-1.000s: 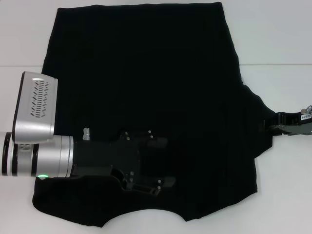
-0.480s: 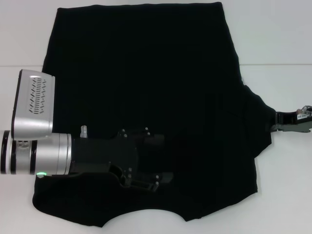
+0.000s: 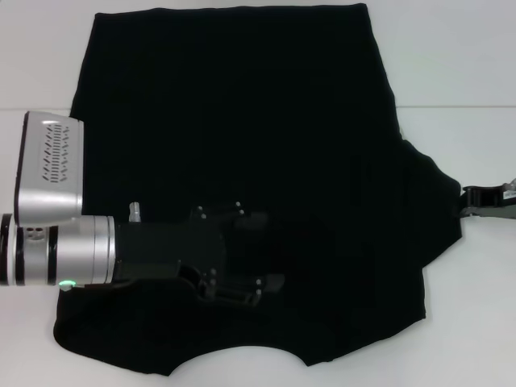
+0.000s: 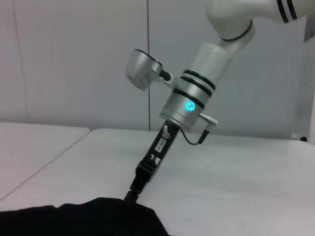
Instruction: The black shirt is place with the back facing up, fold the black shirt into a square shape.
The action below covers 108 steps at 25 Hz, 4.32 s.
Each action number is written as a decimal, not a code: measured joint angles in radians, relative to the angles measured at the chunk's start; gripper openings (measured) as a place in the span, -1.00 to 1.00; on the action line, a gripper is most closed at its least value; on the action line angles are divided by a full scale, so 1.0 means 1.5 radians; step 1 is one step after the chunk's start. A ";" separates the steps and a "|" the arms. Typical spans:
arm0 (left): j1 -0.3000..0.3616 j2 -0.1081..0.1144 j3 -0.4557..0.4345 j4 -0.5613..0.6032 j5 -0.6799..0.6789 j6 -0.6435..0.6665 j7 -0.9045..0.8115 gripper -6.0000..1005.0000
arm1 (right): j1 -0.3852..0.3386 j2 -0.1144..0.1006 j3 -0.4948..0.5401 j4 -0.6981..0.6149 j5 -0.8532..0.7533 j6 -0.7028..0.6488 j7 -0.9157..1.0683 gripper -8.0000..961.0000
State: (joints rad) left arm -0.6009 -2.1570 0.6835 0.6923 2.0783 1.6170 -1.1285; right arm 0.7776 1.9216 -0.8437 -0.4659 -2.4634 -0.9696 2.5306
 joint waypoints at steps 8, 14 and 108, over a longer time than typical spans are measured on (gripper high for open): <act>0.006 -0.003 -0.012 -0.004 -0.025 0.002 -0.005 0.79 | -0.034 -0.015 0.009 -0.045 0.002 -0.012 -0.006 -0.97; 0.016 -0.004 -0.017 -0.006 -0.042 0.007 -0.009 0.75 | -0.040 -0.023 0.048 -0.050 0.002 -0.027 -0.040 -0.97; 0.027 0.000 -0.050 -0.012 -0.039 -0.017 -0.045 0.58 | 0.100 0.090 -0.084 -0.016 0.106 0.012 -0.129 0.00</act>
State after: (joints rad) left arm -0.5611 -2.1568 0.6084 0.6747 2.0196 1.5913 -1.1958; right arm 0.9274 2.0573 -0.9702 -0.4903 -2.3043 -0.9518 2.3371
